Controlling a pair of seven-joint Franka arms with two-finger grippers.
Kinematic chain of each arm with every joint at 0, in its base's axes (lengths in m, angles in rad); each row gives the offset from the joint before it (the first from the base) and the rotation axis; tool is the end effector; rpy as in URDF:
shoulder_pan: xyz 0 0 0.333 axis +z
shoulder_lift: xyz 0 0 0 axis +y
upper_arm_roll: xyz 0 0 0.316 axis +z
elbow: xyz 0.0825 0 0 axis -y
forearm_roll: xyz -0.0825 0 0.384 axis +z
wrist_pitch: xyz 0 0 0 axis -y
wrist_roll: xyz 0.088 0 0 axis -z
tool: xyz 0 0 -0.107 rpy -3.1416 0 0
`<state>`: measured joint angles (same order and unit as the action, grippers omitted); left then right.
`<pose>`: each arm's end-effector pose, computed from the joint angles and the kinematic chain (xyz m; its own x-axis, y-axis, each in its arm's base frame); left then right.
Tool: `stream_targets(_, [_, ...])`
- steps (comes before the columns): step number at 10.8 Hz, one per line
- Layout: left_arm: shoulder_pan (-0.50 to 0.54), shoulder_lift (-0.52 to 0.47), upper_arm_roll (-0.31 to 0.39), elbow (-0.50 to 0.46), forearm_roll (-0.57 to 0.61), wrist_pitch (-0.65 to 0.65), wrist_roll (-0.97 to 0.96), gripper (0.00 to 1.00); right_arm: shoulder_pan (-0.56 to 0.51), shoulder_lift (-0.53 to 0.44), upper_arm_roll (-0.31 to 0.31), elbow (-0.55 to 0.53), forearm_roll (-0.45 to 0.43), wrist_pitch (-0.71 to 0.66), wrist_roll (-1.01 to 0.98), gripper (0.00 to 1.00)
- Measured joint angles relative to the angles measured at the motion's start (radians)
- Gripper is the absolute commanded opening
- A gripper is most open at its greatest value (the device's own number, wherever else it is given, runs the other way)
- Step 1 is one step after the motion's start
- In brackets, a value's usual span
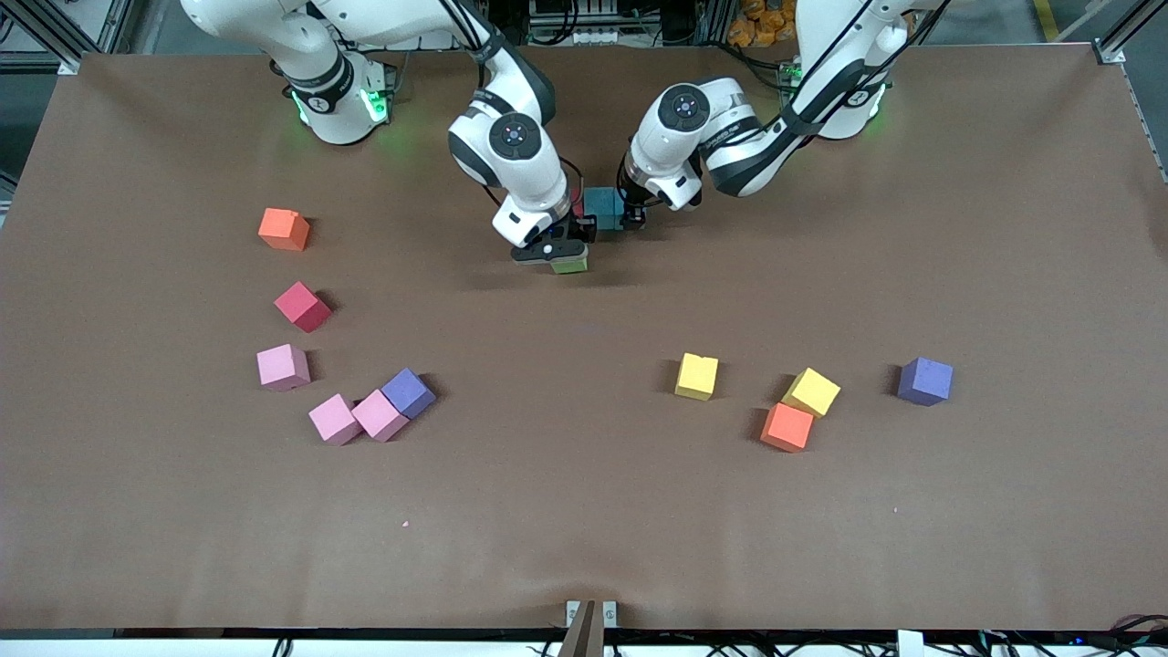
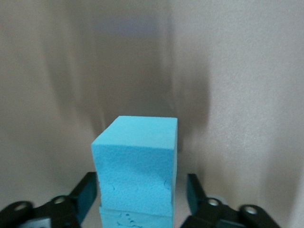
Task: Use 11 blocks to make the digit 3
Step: 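Carry the green block under the crimson block with the right gripper, then open both grippers, releasing the green and cyan blocks, and lift away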
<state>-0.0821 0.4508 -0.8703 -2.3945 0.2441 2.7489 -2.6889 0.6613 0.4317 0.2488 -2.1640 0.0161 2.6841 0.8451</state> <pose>0.2709 -0.4296 0.2072 -0.0207 0.9797 -0.1994 0.9881 -0.0103 -0.1534 0.3536 0.4544 0.2087 0.9995 0.0251 -0.0184 0.0221 -0.9889 -0.1472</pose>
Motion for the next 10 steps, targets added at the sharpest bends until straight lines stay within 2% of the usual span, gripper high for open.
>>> stream_targets(6, [-0.004, -0.004, -0.002, 0.006, 0.003, -0.019, -0.001, 1.0, 0.002, -0.001, 0.031, -0.007, 0.0, 0.004, 0.011, 0.35])
stream_targets(10, [-0.001, -0.06, -0.005, 0.064, 0.005, -0.155, -0.001, 1.0, 0.018, -0.001, 0.035, -0.009, -0.009, -0.007, 0.011, 0.35])
